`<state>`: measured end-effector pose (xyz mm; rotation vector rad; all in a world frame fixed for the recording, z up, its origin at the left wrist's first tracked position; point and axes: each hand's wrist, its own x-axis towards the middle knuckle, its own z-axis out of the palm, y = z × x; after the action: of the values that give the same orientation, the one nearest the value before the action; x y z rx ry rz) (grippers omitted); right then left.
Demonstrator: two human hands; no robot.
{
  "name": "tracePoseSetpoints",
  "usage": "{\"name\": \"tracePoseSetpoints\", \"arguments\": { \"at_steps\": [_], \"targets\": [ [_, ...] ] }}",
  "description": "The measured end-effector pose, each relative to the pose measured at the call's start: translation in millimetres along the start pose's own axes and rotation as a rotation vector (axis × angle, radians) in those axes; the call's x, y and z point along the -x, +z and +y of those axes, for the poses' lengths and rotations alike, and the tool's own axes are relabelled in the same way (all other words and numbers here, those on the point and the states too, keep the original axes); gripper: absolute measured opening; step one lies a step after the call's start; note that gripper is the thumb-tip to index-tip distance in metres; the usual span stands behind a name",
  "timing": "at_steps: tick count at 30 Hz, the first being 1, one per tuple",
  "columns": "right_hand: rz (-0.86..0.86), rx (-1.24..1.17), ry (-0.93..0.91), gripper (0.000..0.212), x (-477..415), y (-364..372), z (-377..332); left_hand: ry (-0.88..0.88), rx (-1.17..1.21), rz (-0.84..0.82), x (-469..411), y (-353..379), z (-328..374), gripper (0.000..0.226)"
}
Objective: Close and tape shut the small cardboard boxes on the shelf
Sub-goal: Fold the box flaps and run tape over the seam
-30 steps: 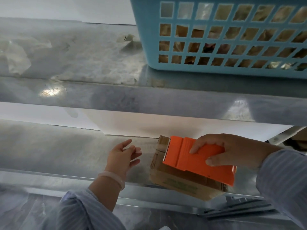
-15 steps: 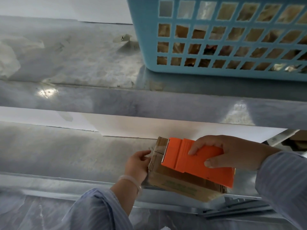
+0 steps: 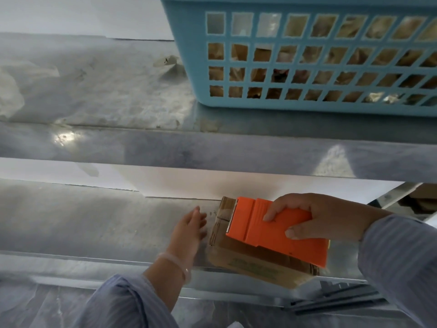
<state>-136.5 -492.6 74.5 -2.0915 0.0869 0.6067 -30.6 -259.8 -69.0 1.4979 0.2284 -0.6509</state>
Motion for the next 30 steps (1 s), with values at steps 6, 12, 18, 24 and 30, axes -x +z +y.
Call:
{"name": "tracePoseSetpoints", "arguments": {
  "at_steps": [6,12,18,24,30],
  "targets": [
    [-0.004,-0.035,0.022,0.036,3.6,1.4,-1.0,-0.06,-0.108,-0.417,30.6,15.6,14.9,0.059],
    [-0.004,-0.046,0.014,0.035,5.1,0.3,-2.5,0.126,-0.096,-0.535,29.1,11.4,18.8,0.045],
    [-0.037,-0.03,0.026,0.034,3.7,-2.1,-4.8,0.713,-0.96,-0.662,-0.6,-10.1,34.4,0.126],
    [-0.034,-0.018,0.011,0.033,2.5,-1.3,-3.5,0.427,-0.965,-0.673,-4.4,0.6,38.8,0.119],
    [-0.025,-0.006,0.006,0.033,1.6,-2.1,-1.9,0.063,-0.24,-0.602,13.0,7.2,32.9,0.058]
  ]
}}
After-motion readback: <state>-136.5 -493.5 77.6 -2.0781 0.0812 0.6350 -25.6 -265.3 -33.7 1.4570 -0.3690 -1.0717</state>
